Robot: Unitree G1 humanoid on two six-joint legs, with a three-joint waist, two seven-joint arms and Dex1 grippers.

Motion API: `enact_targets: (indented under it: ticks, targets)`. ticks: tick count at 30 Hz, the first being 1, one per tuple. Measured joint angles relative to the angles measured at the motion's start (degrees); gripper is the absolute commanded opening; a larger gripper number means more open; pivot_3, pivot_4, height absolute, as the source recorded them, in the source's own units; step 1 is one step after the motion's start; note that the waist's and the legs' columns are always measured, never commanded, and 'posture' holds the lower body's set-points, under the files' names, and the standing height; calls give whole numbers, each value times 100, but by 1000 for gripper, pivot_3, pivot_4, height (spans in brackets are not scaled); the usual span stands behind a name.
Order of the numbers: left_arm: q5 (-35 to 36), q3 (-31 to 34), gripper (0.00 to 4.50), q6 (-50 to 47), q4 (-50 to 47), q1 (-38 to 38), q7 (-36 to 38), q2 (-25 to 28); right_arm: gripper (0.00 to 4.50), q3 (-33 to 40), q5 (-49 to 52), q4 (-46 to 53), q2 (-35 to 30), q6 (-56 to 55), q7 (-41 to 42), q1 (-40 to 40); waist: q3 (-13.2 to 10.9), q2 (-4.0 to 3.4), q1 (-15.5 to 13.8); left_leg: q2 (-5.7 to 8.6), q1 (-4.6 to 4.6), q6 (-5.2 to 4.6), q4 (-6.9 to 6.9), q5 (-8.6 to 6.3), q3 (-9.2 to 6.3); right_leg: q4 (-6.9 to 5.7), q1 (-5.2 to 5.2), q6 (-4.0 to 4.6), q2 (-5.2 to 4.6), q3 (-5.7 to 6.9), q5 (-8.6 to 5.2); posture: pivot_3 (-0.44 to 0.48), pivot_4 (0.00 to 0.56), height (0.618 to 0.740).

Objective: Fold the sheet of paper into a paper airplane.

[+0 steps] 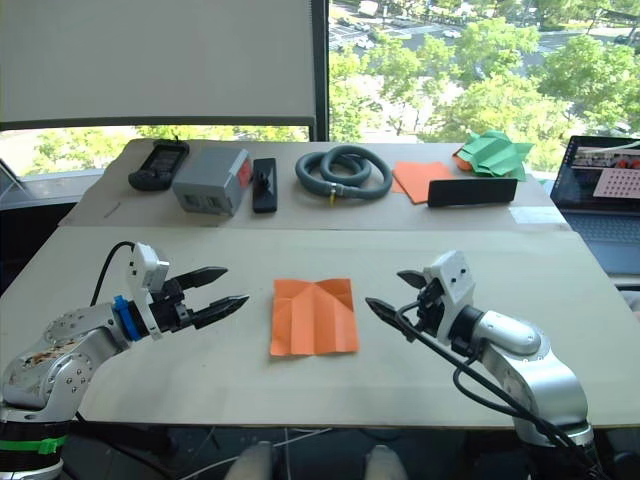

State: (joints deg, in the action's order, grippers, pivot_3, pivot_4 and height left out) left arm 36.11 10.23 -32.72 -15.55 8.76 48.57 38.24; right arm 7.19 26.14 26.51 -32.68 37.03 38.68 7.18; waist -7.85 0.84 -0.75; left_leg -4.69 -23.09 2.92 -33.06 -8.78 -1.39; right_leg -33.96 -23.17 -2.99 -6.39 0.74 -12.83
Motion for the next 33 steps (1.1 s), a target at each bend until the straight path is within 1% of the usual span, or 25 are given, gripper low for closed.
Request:
enact_targets:
  ticks: [7, 10, 13, 14, 15, 16, 17, 18, 19, 21, 25, 27, 31, 33]
  targets:
    - [-27, -199, 4500, -26, -40, 129, -21, 1, 4473, -19, -1, 0, 46, 0, -19, 0, 1, 2, -9, 1, 0, 0, -2, 0, 0, -1, 2, 0, 0, 0, 0, 0, 150, 704]
    - [-74, -386, 3704, -9, -20, 337, 1, -70, 4500, -25, -6, 1, 49, 0, -47, -1, 2, 3, -15, 1, -1, -1, -3, 1, 0, -2, 4, 0, 0, -1, 0, 0, 150, 704]
    - [-232, -712, 2606, 80, 95, 514, 184, -162, 4500, -43, -12, 2, 51, -2, -69, -8, 4, 4, -3, 2, 0, -8, -5, 5, 0, -5, 6, 0, 0, -3, 0, 0, 150, 704]
    - [-271, -794, 2326, 136, 147, 537, 226, -190, 4500, -47, -14, 3, 51, -2, -82, -12, 4, 4, -2, 2, 0, -9, -5, 5, 0, -7, 7, 0, 1, -3, 0, 0, 150, 704]
    - [-366, -918, 1915, 201, 258, 633, 276, -239, 4500, -43, -23, 3, 49, -6, -111, -38, 4, 4, -5, 2, 0, -10, -5, 6, 0, -8, 7, 0, 2, -3, 0, 0, 150, 704]
    - [-539, -1095, 1670, 307, 433, 789, 319, -319, 4500, -53, -45, 5, 49, -6, -142, -61, 4, 4, -18, 2, -1, -11, -8, 7, -3, -9, 7, 0, 5, -2, 0, 0, 150, 704]
    - [-737, -1315, 1241, 455, 630, 956, 364, -415, 4500, -88, -72, 5, 46, -6, -166, -69, 4, 3, -30, 2, -2, -11, -9, 7, -3, -9, 7, 0, 7, -4, 0, 0, 150, 704]
    - [-808, -1400, 1045, 505, 681, 988, 378, -436, 4500, -107, -74, 7, 46, -6, -172, -69, 5, 4, -27, 2, -3, -10, -11, 7, -2, -8, 8, 0, 7, -6, 0, 0, 150, 704]
    - [-1001, -1592, 585, 623, 878, 1116, 405, -510, 4500, -119, -110, 8, 20, -6, -188, -99, 6, 3, -31, 3, -3, -11, -17, 7, -2, -8, 14, 0, 7, -8, 0, 0, 150, 704]
    - [-1370, -1940, 36, 762, 1345, 1407, 394, -736, 4500, -183, -189, 5, -10, -6, -240, -98, 8, 2, -42, 4, -6, -15, -24, 9, -2, -9, 13, 0, 8, -8, 0, 0, 150, 704]
    - [-1954, -2480, 36, 983, 2288, 1618, 451, -1052, 4500, -308, -318, 6, -52, -4, -297, -82, 11, 1, -22, 4, -9, -42, -26, 26, -2, -10, 22, -1, 8, -13, 0, 0, 150, 704]
    - [-2139, -2682, 36, 1127, 2553, 1609, 506, -1154, 4500, -403, -366, 5, -64, -3, -320, -79, 11, 2, 1, 3, -11, -45, -22, 27, -3, -13, 32, -1, 12, -13, 0, 0, 150, 704]
    - [-2524, -2910, 36, 1478, 2567, 1645, 635, -1098, 4500, -517, -457, 5, -117, 9, -342, -16, 39, -20, 0, 3, -1, -43, -24, 26, -5, -11, 42, 0, 12, -14, 0, 0, 150, 704]
    - [-2649, -2968, 36, 1588, 2578, 1634, 674, -1059, 4500, -577, -469, 4, -173, 25, -332, 32, 50, -22, 1, 3, 12, -18, -24, 10, -5, -10, 36, 0, 12, -13, -1, 0, 150, 704]
